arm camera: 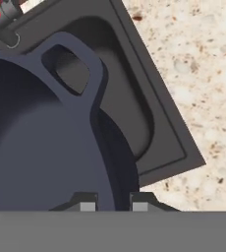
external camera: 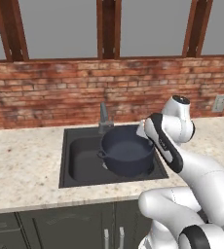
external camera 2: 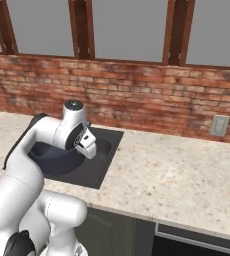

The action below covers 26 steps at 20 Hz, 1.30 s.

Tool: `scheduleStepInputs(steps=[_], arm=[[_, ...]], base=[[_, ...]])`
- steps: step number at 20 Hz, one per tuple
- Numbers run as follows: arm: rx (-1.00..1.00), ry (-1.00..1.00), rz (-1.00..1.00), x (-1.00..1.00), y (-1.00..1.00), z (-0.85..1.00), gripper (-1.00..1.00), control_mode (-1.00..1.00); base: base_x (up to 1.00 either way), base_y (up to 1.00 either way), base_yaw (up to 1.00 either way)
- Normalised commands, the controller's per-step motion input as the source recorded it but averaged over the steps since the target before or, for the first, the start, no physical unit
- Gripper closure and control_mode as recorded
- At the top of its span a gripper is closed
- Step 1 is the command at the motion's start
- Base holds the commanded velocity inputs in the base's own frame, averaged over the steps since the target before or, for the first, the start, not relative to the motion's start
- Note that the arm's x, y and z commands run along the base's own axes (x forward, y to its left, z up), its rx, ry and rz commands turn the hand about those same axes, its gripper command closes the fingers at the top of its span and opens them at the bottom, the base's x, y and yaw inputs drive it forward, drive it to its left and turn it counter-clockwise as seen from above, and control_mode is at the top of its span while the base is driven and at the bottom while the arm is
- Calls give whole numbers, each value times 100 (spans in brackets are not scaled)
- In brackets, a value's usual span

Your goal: Move the pot and pan from the stove into the sink.

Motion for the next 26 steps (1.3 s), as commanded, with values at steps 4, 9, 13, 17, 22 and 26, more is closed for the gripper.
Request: scheduleStepInputs(steps=[4,9,13,17,22,26], arm=[[0,-12,-7,48,-1,-1,100,-100],[0,-4,-2,41,15,-21,100,-100],[0,0,0,0,0,0,100,-100],[0,0,0,7,0,-15,100,-100],[0,-3,0,17,0,-31,100,-100],[0,-5,0,37,0,-35,100,-100]], base=[[0,0,0],[0,0,0],[0,0,0],[0,0,0],[0,0,0],[0,0,0]])
